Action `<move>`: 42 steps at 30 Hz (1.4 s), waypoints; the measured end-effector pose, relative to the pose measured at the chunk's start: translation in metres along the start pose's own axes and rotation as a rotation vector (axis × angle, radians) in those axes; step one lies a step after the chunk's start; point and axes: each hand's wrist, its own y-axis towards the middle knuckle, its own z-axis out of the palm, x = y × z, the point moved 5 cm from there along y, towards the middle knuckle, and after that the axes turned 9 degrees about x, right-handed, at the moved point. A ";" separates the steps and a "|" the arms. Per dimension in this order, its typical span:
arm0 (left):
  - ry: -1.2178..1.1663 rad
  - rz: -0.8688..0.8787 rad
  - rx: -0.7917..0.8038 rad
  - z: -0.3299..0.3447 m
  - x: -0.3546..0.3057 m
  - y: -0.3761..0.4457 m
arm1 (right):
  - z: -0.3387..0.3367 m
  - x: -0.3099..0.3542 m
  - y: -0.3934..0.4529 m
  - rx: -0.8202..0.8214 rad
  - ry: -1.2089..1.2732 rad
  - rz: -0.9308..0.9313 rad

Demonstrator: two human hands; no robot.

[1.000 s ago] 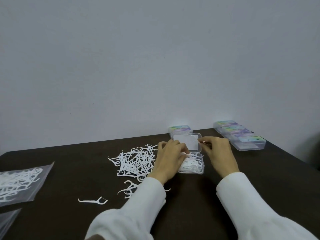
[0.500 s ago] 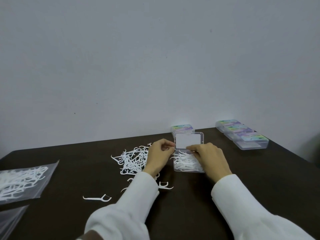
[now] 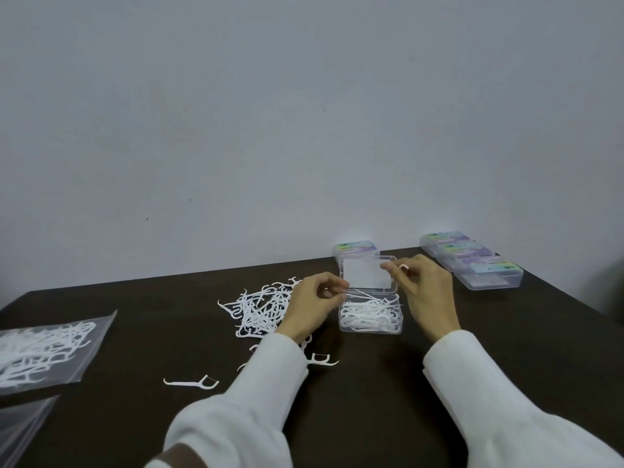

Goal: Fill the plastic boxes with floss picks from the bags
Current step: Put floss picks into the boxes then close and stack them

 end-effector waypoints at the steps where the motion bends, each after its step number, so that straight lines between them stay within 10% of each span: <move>1: 0.012 0.000 0.024 0.001 0.001 0.001 | 0.002 -0.006 0.000 0.012 -0.037 0.029; 15: 0.372 0.029 0.145 0.014 0.001 0.000 | 0.006 -0.030 -0.001 0.218 -0.114 0.221; 23: 0.436 0.043 0.107 0.014 0.000 -0.001 | 0.007 -0.015 -0.003 0.576 -0.193 -0.046; 35: 0.430 0.010 0.014 0.010 -0.001 -0.001 | 0.003 -0.021 -0.005 0.637 -0.210 -0.010; 42: 0.283 -0.076 0.218 0.009 -0.003 -0.002 | 0.004 -0.025 -0.004 0.626 -0.179 -0.027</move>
